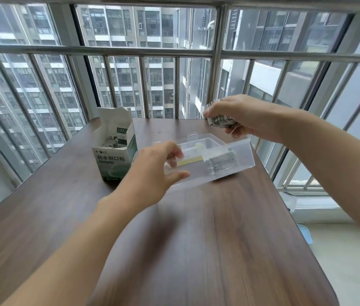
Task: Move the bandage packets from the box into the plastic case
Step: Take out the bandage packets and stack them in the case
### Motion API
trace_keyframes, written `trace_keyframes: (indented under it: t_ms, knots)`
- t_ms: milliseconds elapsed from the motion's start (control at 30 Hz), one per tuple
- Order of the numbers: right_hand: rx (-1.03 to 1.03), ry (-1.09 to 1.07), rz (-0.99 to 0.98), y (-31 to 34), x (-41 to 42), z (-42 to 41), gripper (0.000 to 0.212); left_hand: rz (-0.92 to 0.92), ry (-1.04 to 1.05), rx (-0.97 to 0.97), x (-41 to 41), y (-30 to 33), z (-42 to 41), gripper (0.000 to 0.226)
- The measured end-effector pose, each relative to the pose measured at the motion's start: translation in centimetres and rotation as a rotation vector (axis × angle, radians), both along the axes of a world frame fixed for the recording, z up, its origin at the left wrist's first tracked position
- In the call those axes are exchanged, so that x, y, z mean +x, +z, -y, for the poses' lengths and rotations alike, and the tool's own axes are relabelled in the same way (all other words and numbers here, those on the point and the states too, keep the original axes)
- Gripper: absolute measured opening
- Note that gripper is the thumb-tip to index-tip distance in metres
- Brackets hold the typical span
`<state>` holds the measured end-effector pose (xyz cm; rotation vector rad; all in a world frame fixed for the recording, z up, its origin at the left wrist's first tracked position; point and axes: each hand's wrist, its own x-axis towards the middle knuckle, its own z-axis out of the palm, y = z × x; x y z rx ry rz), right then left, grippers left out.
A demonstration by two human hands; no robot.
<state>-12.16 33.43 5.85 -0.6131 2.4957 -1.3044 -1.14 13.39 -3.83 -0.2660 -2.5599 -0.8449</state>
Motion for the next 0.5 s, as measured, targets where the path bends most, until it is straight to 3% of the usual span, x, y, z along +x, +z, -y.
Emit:
trace_keyframes:
  t_ms: [267, 500]
  knots:
    - [0.429, 0.056, 0.103, -0.7, -0.9, -0.2, 0.053, -0.087, -0.071, -0.016, 2.0, -2.2, -0.9, 0.031]
    - [0.344, 0.027, 0.134, -2.5, -0.9, -1.9, 0.040, -0.129, -0.101, 0.007, 2.2, -2.9, -0.5, 0.028]
